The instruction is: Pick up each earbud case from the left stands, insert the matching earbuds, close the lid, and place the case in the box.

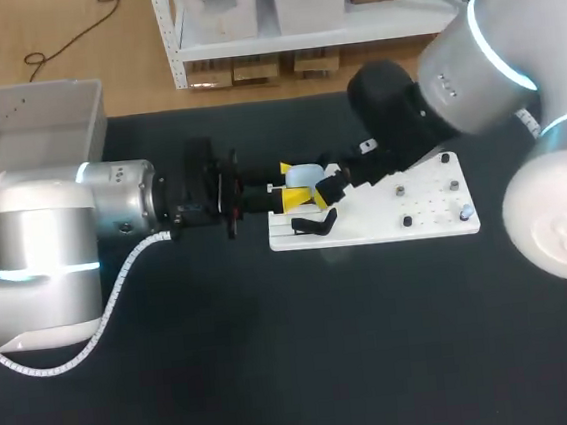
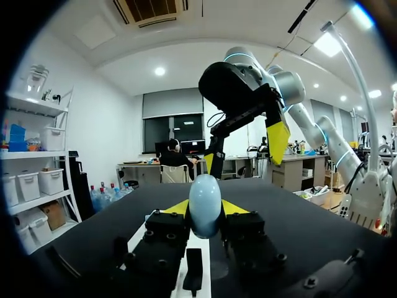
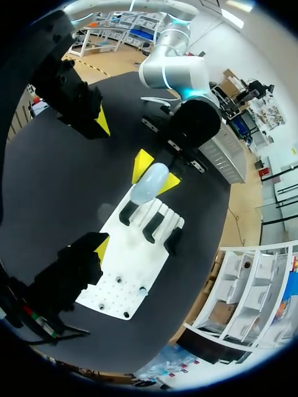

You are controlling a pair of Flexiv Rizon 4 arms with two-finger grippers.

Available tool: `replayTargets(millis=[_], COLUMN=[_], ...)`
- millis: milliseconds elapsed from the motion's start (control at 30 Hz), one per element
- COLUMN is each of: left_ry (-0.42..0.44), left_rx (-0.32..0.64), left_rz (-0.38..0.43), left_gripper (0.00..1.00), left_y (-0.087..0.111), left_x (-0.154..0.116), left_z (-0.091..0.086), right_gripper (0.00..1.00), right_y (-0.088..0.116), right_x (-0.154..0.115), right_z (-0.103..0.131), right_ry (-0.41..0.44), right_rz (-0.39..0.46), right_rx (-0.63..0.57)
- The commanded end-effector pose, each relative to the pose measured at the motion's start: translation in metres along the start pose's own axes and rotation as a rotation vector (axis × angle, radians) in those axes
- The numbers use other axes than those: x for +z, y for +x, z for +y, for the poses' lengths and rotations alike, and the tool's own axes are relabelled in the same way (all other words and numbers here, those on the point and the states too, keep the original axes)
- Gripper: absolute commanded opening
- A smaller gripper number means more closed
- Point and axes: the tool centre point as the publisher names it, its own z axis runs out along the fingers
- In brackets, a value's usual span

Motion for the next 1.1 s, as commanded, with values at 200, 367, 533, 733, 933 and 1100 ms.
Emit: replayTargets(millis=[200,367,533,733,933,1100], left_ry=[-0.004,-0.004,-0.004,-0.004,-0.004,-0.004], left_rx=[0.002,0.002,0.002,0.002,0.002,0.002], left_rz=[-0.002,-0.002,-0.002,-0.002,-0.002,-0.002], left_gripper=[0.00,0.00,0.00,0.00,0.00,0.00], left_y=[0.001,0.001,0.001,0.001,0.001,0.001], left_x=[0.000,0.000,0.000,0.000,0.000,0.000], left_z=[-0.001,-0.001,-0.001,-0.001,-0.001,-0.001], right_gripper=[1.00,1.00,1.00,1.00,1.00,1.00], right_y=[-0.013,-0.016,-0.018,-0.020,-0.020,-0.021], right_x=[0.014,0.020,0.023,0.026,0.029,0.029], right_z=[-0.005,-0.010,-0.012,-0.013,-0.015,-0.018], right_ry=[-0.016,-0.018,-0.016,-0.009,-0.007,-0.007], right_rz=[0.022,0.031,0.038,0.042,0.047,0.051], right_rx=[0.012,0.022,0.032,0.036,0.041,0.048])
